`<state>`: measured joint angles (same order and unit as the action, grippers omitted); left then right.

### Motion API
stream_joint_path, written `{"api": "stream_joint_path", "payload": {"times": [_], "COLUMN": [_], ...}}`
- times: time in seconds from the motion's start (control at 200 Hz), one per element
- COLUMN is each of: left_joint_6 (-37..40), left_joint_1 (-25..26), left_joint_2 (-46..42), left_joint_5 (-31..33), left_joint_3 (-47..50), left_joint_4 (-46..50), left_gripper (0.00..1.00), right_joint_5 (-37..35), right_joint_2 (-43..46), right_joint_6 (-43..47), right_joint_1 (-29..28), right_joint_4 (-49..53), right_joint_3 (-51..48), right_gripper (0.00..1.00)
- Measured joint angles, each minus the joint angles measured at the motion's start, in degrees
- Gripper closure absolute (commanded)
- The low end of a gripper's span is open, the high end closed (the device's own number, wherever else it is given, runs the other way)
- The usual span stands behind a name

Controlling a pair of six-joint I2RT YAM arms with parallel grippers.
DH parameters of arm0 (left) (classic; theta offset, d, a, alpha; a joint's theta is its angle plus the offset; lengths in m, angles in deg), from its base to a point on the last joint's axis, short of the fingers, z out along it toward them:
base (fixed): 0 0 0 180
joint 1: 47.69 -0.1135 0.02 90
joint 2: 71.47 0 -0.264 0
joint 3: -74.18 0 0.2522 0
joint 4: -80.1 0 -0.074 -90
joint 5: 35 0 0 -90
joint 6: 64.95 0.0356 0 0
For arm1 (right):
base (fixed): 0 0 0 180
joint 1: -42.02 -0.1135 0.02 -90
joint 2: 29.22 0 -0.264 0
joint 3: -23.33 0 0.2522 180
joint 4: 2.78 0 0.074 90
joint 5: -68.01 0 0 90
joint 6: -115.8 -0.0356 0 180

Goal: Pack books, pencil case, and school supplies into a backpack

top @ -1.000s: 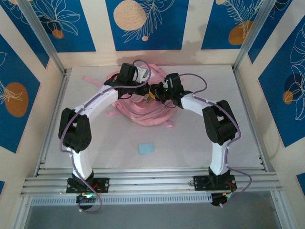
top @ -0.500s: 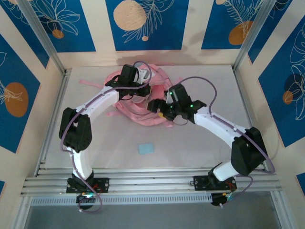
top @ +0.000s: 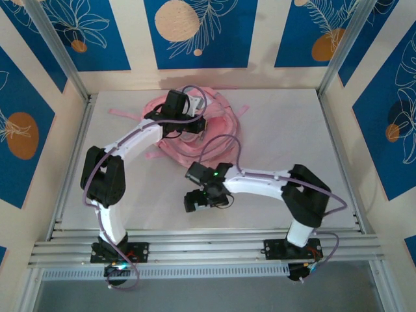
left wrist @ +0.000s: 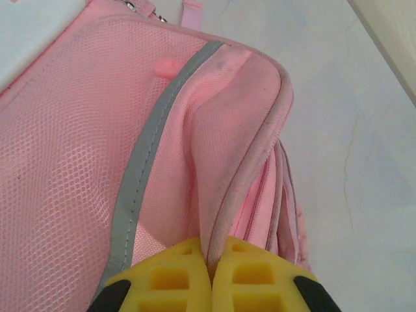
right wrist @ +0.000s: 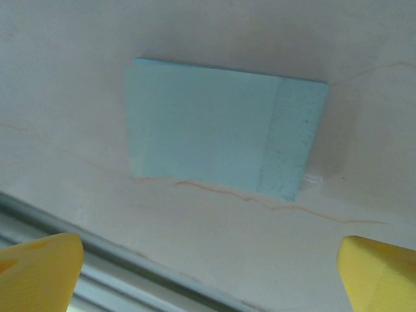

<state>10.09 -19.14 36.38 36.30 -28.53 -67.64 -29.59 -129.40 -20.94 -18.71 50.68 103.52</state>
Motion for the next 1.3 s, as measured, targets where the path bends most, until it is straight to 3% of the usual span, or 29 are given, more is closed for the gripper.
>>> {"api": "stream_joint_path", "payload": {"times": [0.195,0.435,0.6,0.715,0.93,1.095,1.3], "left_joint_6": [0.0,0.0,0.0,0.0,0.0,0.0,-0.1], "left_joint_1": [0.0,-0.1,-0.1,-0.2,-0.6,-0.7,-0.7], "left_joint_2": [-0.4,-0.5,-0.5,-0.8,-1.3,-1.3,-1.3], "left_joint_5": [-0.4,-0.8,-0.8,-0.8,-0.8,-0.8,-1.0], "left_joint_3": [1.7,1.9,2.4,2.5,2.6,2.6,2.6], "left_joint_4": [-1.5,-1.8,-2.1,-2.2,-2.2,-2.2,-2.2], "left_gripper": [1.0,1.0,1.0,1.0,1.0,1.0,1.0], "right_joint_5": [-5.9,-8.4,-9.0,-9.4,-8.7,-8.7,-8.5], "right_joint_2": [-7.1,-11.3,-11.4,-11.4,-8.3,1.0,10.3], "right_joint_6": [-0.5,-1.3,-2.0,-2.8,-2.9,0.3,9.0], "right_joint_1": [-2.2,-2.3,-2.1,-1.7,0.0,5.3,18.6], "right_joint_4": [3.2,4.0,5.0,5.4,4.4,5.7,5.8], "right_joint_3": [6.4,8.5,8.7,8.6,5.8,4.2,6.4], "right_gripper": [0.0,0.12,0.28,0.35,0.35,0.34,0.35]}}
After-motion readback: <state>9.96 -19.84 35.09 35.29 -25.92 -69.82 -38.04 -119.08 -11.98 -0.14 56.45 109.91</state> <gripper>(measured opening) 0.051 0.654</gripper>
